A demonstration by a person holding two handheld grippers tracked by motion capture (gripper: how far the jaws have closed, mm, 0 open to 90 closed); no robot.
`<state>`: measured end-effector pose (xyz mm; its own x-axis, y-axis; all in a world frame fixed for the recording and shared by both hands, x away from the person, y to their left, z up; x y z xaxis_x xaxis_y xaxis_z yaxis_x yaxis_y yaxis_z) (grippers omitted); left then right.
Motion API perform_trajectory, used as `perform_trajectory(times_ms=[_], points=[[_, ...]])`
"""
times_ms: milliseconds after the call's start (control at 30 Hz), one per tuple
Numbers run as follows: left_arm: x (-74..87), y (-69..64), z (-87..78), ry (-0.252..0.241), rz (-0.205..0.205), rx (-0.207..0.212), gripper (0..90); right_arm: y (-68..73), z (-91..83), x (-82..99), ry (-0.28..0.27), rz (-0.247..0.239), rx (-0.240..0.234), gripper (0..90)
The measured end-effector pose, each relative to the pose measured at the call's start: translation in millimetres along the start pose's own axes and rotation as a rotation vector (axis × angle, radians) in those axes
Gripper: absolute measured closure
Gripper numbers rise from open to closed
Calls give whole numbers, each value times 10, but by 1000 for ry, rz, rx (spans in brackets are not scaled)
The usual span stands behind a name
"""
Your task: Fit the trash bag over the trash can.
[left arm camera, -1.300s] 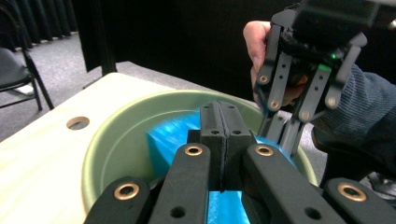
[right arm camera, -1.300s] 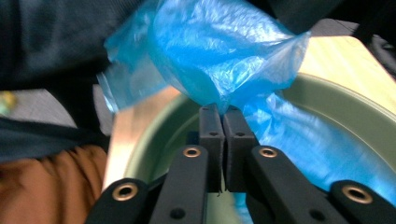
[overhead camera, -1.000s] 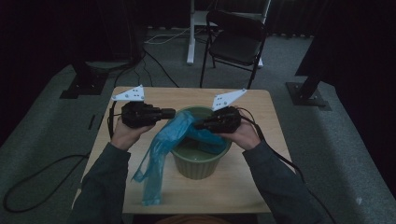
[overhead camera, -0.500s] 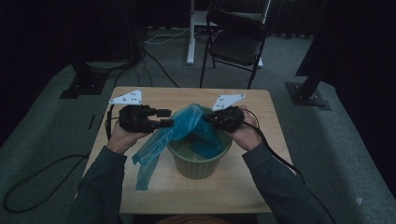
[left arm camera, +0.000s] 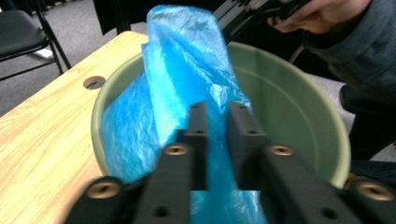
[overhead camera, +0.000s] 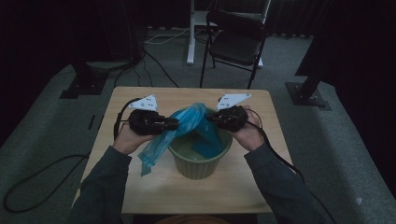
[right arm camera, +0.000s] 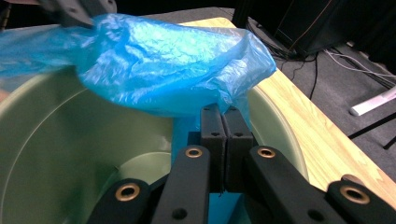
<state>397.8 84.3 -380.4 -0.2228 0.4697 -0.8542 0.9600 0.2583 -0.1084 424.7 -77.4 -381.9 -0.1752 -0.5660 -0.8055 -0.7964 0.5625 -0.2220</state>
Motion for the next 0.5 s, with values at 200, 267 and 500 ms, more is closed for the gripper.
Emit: perform_trajectory(times_ms=[200,267,500], points=[[-49,24,4,-13,2,-19,895,47,-45,57,6,-27,-31,678],[-65,17,7,-13,6,-20,894,74,-85,60,-2,-48,-37,525],[-109,19,56,-7,15,-28,894,32,-245,-68,-69,-86,23,424]])
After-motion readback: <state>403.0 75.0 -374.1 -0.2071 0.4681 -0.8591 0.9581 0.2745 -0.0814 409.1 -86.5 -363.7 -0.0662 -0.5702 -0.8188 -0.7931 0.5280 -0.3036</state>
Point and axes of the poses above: each handheld gripper's, and its own axes: z roughly forward along the jaws, x roughly out of its underside, y roughly to its left, the point moved 9 cm from there along z, roughly forward along the jaws, and after that the axes turned 7 degrees about x, right-handed, at the moved point
